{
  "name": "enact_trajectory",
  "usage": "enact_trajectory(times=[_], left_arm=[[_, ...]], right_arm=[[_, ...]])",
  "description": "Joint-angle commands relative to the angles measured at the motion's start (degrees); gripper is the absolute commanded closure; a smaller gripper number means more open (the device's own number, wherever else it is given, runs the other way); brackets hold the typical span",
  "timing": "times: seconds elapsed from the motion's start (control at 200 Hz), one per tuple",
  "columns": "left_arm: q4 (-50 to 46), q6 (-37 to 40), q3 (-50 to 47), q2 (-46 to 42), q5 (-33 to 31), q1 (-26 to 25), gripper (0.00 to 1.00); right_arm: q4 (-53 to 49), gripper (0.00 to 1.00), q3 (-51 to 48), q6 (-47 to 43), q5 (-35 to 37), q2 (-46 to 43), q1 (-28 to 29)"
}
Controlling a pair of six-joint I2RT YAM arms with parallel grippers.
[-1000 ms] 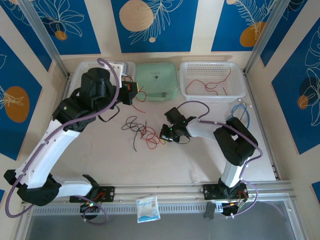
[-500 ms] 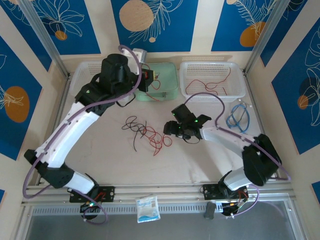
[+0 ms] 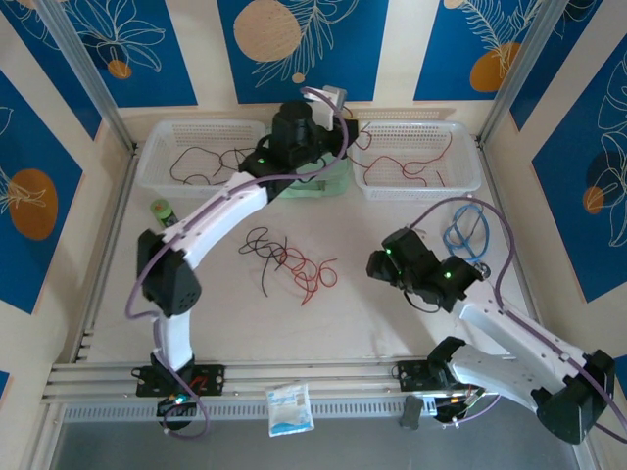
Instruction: Untangle the cables
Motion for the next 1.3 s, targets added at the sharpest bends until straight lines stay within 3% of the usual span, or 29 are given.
enact_trajectory(times=[0.0, 0.205, 0.45, 0.585, 0.62, 0.7, 0.78, 0.86, 1.09, 1.291], left_arm=[[13.60, -0.82, 4.98, 7.61, 1.83, -0.44, 0.99], [19.91, -4.85, 17.05, 24.30, 2.13, -0.42, 1.00], [13.00, -9.36, 35.72, 41.79, 0.50, -0.44, 1.00], [10.85, -11.43, 37.95, 45.70, -0.04, -0.44, 0.99], [10.35, -11.58, 37.88, 45.94, 0.38, -0.43, 0.95], [8.84, -11.59, 37.77, 45.88, 1.94, -0.51, 0.73], [6.33, -10.76, 37.80, 44.95, 2.72, -0.62, 0.31], [2.48, -9.20, 37.77, 43.16, 2.49, -0.55, 0.01], [-11.32, -5.03, 37.78, 38.03, -1.07, -0.66, 0.00], [-18.42, -3.27, 38.38, 37.01, -0.28, -0.66, 0.00]], right_arm=[[-3.78, 0.23, -2.06, 3.57, 0.68, -2.88, 0.00], [-4.06, 0.23, -4.52, 5.63, -1.25, -4.11, 0.94], [-3.66, 0.23, -4.45, 6.40, -1.24, -3.76, 1.19], [-3.53, 0.22, -3.66, 5.70, -0.83, -3.31, 0.74], [-3.43, 0.22, -3.47, 5.53, -0.93, -3.12, 0.56], [-2.80, 0.22, -3.20, 5.19, -1.36, -2.64, 0.31], [-2.46, 0.22, -2.71, 4.99, -1.78, -2.13, 0.21], [-2.46, 0.22, -2.26, 5.20, -2.12, -1.61, 0.18], [-4.65, 0.22, -1.13, 7.44, -2.25, -0.83, 0.07], [-4.17, 0.23, 0.00, 6.68, -2.60, 0.14, -0.15]])
